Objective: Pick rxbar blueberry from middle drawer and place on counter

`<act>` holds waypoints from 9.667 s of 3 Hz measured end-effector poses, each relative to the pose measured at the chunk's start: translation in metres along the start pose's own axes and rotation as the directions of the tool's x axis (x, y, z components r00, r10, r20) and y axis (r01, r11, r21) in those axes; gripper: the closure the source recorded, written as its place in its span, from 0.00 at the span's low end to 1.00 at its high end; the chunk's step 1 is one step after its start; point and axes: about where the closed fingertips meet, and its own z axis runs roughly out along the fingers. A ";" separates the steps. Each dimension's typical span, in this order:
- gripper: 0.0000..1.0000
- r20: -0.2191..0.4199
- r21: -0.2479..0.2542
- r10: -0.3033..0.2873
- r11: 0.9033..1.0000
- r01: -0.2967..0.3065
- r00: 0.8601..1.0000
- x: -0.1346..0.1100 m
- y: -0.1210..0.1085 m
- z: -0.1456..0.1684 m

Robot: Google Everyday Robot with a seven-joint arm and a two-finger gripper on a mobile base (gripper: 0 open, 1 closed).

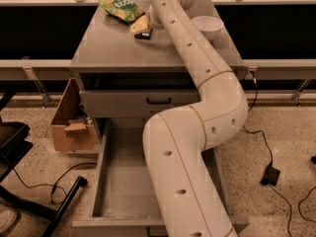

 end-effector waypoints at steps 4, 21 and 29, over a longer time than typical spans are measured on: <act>0.00 0.076 0.170 0.142 0.973 -0.153 0.987 -0.024 0.035 0.029; 1.00 -0.291 -0.018 0.581 0.791 -0.611 0.760 0.198 0.034 -0.262; 0.27 -0.442 0.218 0.637 0.759 -0.613 0.631 0.538 0.012 -0.024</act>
Offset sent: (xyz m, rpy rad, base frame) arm 0.1615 -0.0192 0.0721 0.0305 0.0135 -0.1139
